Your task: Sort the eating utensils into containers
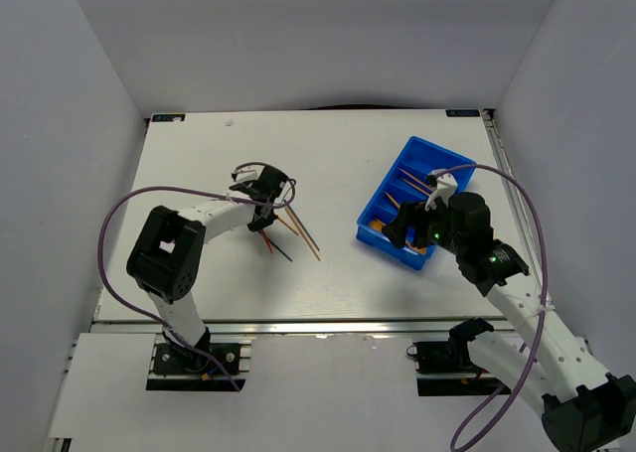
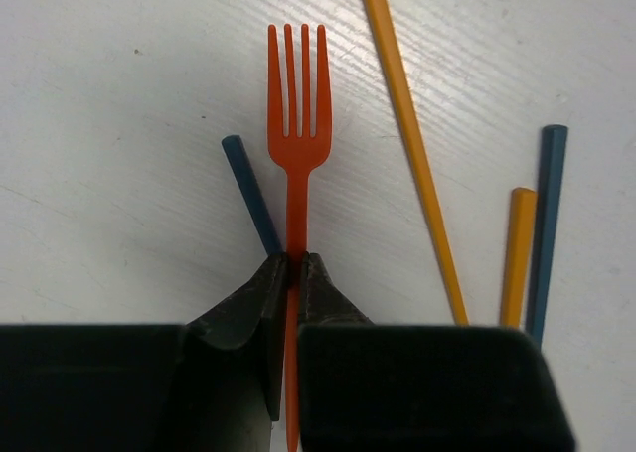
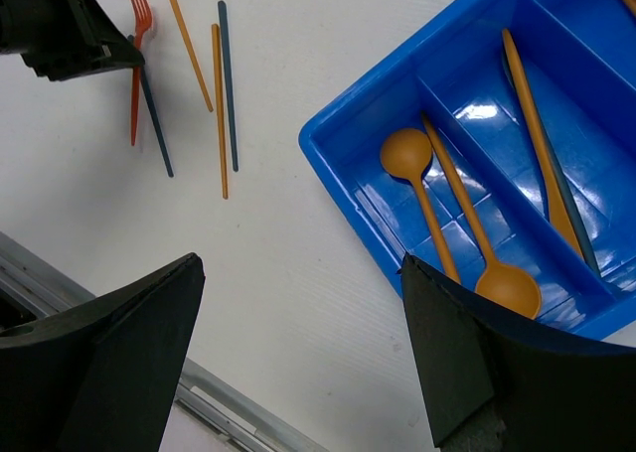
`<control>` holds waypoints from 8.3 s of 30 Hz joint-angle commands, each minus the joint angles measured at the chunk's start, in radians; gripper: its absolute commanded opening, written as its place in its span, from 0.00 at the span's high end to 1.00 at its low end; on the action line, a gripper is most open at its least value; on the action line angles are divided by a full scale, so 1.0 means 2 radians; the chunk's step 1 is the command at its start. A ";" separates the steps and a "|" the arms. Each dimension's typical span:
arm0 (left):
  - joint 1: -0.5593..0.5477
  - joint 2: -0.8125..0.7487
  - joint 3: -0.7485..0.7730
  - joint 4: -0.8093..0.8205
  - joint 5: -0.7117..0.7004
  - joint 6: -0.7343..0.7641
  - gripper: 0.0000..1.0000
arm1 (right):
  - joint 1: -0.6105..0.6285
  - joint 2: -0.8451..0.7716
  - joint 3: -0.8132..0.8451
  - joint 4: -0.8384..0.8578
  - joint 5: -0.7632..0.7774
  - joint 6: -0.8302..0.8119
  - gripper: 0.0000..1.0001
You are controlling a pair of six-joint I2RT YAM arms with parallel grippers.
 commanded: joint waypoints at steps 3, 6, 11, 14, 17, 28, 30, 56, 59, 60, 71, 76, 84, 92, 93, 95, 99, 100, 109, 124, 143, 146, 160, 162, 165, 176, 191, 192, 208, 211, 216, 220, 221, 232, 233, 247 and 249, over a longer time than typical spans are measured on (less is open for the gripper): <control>-0.005 -0.047 0.024 -0.004 -0.007 0.014 1.00 | 0.000 0.001 -0.012 0.022 -0.010 0.001 0.13; -0.007 -0.063 0.023 0.006 0.009 0.021 1.00 | -0.001 -0.007 -0.023 0.048 -0.033 0.014 0.11; -0.022 -0.119 -0.010 0.064 0.063 0.025 1.00 | 0.009 -0.014 -0.066 0.199 -0.159 0.109 0.11; -0.047 -0.175 -0.045 0.116 0.105 0.022 1.00 | 0.066 0.015 -0.076 0.240 -0.125 0.154 0.11; -0.072 -0.230 -0.076 0.173 0.145 0.016 1.00 | 0.118 0.065 -0.049 0.230 -0.047 0.179 0.11; -0.099 -0.315 -0.132 0.230 0.191 -0.011 1.00 | 0.189 0.198 0.010 0.311 -0.020 0.202 0.19; -0.101 -0.314 -0.136 0.235 0.189 -0.014 1.00 | 0.205 0.217 0.017 0.324 -0.018 0.205 0.21; -0.108 -0.392 0.009 -0.039 -0.019 0.066 0.02 | 0.112 0.310 0.181 0.133 0.086 -0.139 1.00; -0.108 -0.447 0.001 -0.075 -0.096 0.107 0.02 | 0.040 0.302 0.173 0.115 0.088 -0.280 1.00; -0.107 -0.460 -0.012 -0.075 -0.115 0.117 0.02 | 0.024 0.296 0.165 0.122 0.097 -0.313 1.00; -0.109 -0.522 -0.129 -0.060 -0.099 0.142 0.02 | -0.137 0.381 0.192 0.172 0.038 -0.552 1.00; -0.109 -0.519 -0.127 -0.062 -0.086 0.146 0.02 | -0.150 0.435 0.232 0.110 0.002 -0.573 1.00; -0.109 -0.516 -0.128 -0.061 -0.084 0.149 0.02 | -0.153 0.439 0.205 0.126 0.005 -0.575 1.00; -0.109 -0.511 -0.127 -0.061 -0.083 0.150 0.02 | -0.156 0.424 0.186 0.105 0.011 -0.574 0.87; -0.109 -0.512 -0.128 -0.061 -0.083 0.150 0.02 | -0.156 0.422 0.186 0.097 0.010 -0.574 0.87; -0.109 -0.514 -0.128 -0.061 -0.083 0.150 0.02 | -0.157 0.415 0.183 0.099 0.010 -0.571 0.84; -0.109 -0.512 -0.129 -0.060 -0.084 0.150 0.02 | -0.157 0.404 0.191 0.084 0.023 -0.569 0.31; -0.109 -0.511 -0.128 -0.060 -0.084 0.150 0.02 | -0.157 0.400 0.194 0.083 0.024 -0.567 0.25; -0.109 -0.508 -0.127 -0.066 -0.102 0.142 0.02 | -0.126 0.350 0.277 0.069 0.032 -0.493 0.11; -0.107 -0.528 -0.104 -0.154 -0.294 0.048 0.02 | 0.200 0.502 0.465 0.000 0.193 -0.096 0.11; -0.106 -0.472 -0.106 -0.135 -0.251 0.075 0.02 | 0.204 0.747 0.629 -0.054 0.158 -0.042 0.59; -0.106 -0.473 -0.106 -0.134 -0.250 0.076 0.02 | 0.205 0.753 0.629 -0.055 0.150 -0.035 0.61; -0.106 -0.475 -0.108 -0.130 -0.244 0.081 0.02 | 0.211 0.770 0.607 -0.050 0.160 -0.035 0.70; -0.106 -0.475 -0.108 -0.130 -0.244 0.081 0.02 | 0.211 0.772 0.604 -0.050 0.158 -0.036 0.70; -0.106 -0.475 -0.108 -0.130 -0.244 0.081 0.02 | 0.211 0.774 0.600 -0.049 0.160 -0.037 0.72; -0.106 -0.475 -0.108 -0.130 -0.242 0.082 0.02 | 0.209 0.793 0.589 -0.059 0.156 -0.041 0.76; -0.106 -0.479 -0.108 -0.132 -0.241 0.081 0.02 | 0.184 0.691 0.574 -0.026 0.060 -0.091 1.00; -0.106 -0.479 -0.108 -0.132 -0.242 0.081 0.02 | 0.179 0.659 0.576 -0.022 0.046 -0.102 1.00; -0.106 -0.522 -0.118 -0.114 -0.217 0.093 0.02 | -0.101 0.467 0.355 0.159 -0.114 -0.497 1.00; -0.106 -0.517 -0.119 -0.113 -0.209 0.094 0.02 | -0.142 0.490 0.361 0.181 -0.145 -0.530 1.00; -0.106 -0.504 -0.119 -0.108 -0.198 0.102 0.02 | -0.170 0.548 0.386 0.142 -0.149 -0.593 1.00; -0.106 -0.499 -0.120 -0.104 -0.192 0.104 0.02 | -0.189 0.563 0.364 0.182 -0.155 -0.599 1.00; -0.106 -0.498 -0.120 -0.104 -0.191 0.104 0.02 | -0.194 0.566 0.359 0.188 -0.155 -0.600 1.00; -0.106 -0.487 -0.119 -0.103 -0.188 0.108 0.02 | -0.204 0.541 0.347 0.160 -0.171 -0.581 0.65; -0.106 -0.488 -0.120 -0.103 -0.189 0.108 0.02 | -0.203 0.536 0.349 0.162 -0.176 -0.563 0.64; -0.106 -0.483 -0.115 -0.117 -0.221 0.094 0.02 | 0.149 0.392 0.333 0.240 0.267 -0.325 0.11; -0.105 -0.481 -0.114 -0.119 -0.224 0.091 0.02 | 0.162 0.384 0.301 0.239 0.151 -0.263 0.11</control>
